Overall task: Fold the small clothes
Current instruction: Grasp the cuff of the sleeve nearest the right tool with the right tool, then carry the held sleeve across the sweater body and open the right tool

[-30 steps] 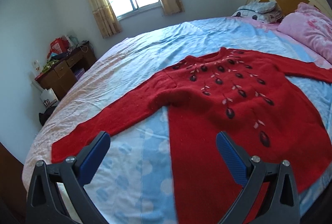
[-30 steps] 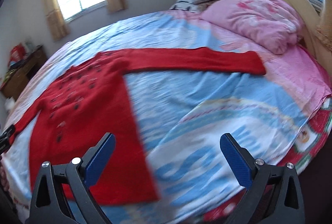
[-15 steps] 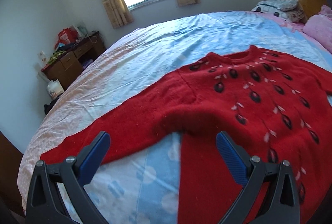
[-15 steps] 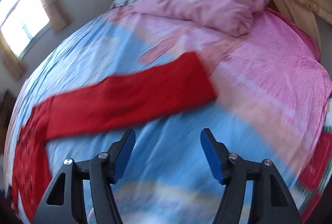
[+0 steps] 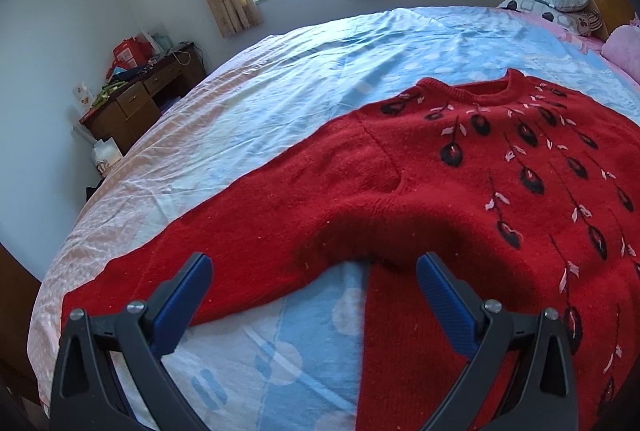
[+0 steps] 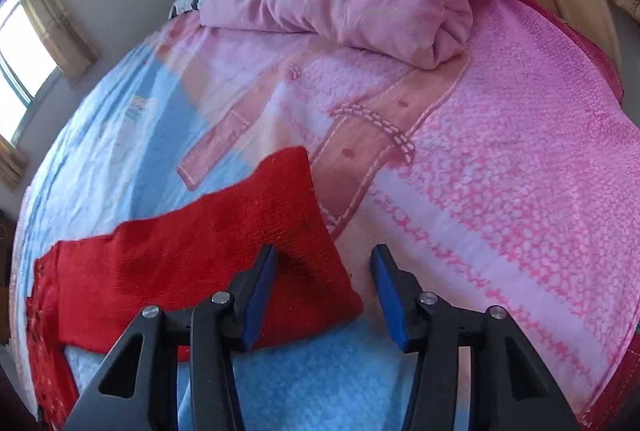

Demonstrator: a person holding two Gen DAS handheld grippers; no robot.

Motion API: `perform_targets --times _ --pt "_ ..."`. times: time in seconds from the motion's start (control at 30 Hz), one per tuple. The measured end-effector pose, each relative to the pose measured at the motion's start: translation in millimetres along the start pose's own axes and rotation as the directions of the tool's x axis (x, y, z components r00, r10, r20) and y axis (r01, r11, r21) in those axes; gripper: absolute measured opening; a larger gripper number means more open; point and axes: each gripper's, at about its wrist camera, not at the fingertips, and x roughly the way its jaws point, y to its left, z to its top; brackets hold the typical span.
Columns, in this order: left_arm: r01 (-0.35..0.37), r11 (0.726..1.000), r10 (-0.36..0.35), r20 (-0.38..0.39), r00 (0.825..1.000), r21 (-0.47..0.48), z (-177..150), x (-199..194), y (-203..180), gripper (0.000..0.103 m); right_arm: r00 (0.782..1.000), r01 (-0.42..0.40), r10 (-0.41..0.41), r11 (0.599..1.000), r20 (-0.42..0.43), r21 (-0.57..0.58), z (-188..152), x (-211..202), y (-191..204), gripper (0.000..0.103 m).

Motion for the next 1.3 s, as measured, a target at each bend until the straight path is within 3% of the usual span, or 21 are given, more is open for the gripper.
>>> perform_targets --times 0.07,0.13,0.47,0.77,1.0,1.3 --pt "0.007 1.0 -0.007 0.005 1.0 -0.002 0.3 -1.4 1.1 0.103 0.999 -0.033 0.033 0.999 0.005 -0.012 1.5 1.1 4.1 0.021" --pt "0.012 1.0 -0.012 0.011 1.0 -0.003 0.8 -3.6 2.6 0.103 0.996 -0.085 0.085 0.996 -0.017 -0.013 2.4 0.0 8.5 0.009" --pt "0.007 0.999 -0.005 0.053 0.999 -0.036 4.8 -10.3 25.9 0.103 0.989 -0.109 0.117 0.99 0.088 -0.094 15.1 -48.4 65.5 0.008" --pt "-0.034 0.995 0.038 0.042 0.998 -0.095 7.3 7.4 59.2 0.103 0.949 -0.196 0.246 0.951 0.199 -0.241 18.4 -124.7 164.4 0.007" --pt "-0.022 0.988 0.027 0.037 0.999 -0.15 0.2 4.7 81.8 0.103 0.903 -0.248 0.365 0.873 0.226 -0.419 4.0 -175.8 262.2 0.007" --pt "-0.005 0.98 0.011 0.025 1.0 -0.199 -12.3 5.2 102.6 0.103 0.848 -0.254 0.488 0.717 0.208 -0.649 -46.4 -225.2 388.4 0.007"
